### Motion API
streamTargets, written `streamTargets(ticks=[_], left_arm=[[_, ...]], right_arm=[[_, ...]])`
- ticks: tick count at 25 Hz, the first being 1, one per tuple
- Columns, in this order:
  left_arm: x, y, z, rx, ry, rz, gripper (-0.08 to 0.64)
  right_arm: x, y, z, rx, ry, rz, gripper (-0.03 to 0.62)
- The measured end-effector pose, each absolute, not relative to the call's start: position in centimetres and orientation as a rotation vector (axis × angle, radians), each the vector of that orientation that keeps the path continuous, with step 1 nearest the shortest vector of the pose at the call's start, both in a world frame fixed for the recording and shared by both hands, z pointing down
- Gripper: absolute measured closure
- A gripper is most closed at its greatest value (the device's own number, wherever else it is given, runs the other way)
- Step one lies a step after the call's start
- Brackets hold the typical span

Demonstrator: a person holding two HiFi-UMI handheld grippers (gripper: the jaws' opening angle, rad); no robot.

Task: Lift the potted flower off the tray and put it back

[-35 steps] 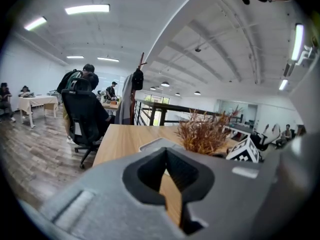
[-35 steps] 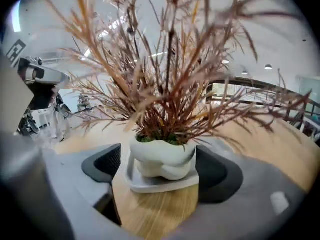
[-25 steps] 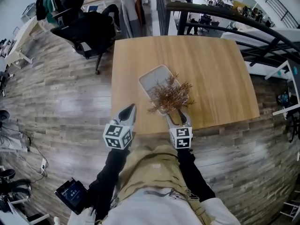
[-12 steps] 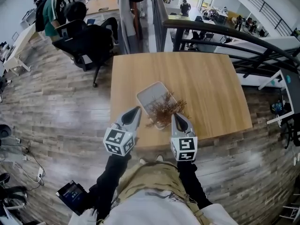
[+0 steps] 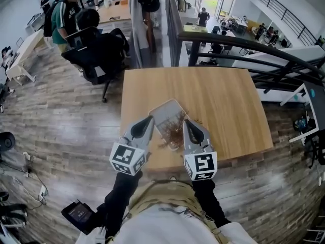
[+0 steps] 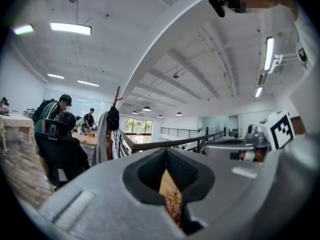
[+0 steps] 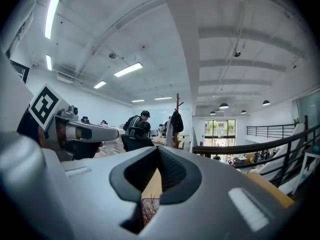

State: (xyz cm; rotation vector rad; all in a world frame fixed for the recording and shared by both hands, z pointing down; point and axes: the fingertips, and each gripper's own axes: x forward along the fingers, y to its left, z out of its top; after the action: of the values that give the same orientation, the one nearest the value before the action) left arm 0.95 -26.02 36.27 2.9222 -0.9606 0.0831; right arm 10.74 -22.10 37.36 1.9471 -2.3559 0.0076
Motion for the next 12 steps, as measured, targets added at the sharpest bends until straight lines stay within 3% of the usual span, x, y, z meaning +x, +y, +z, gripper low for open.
streamTargets(ticks=[12], left_arm=[[1.05,-26.63,36.80,2.912,-0.991,0.123,0.560]], right_arm=[[10.35,-22.97,37.01,1.920,-2.387,-0.006,0.588]])
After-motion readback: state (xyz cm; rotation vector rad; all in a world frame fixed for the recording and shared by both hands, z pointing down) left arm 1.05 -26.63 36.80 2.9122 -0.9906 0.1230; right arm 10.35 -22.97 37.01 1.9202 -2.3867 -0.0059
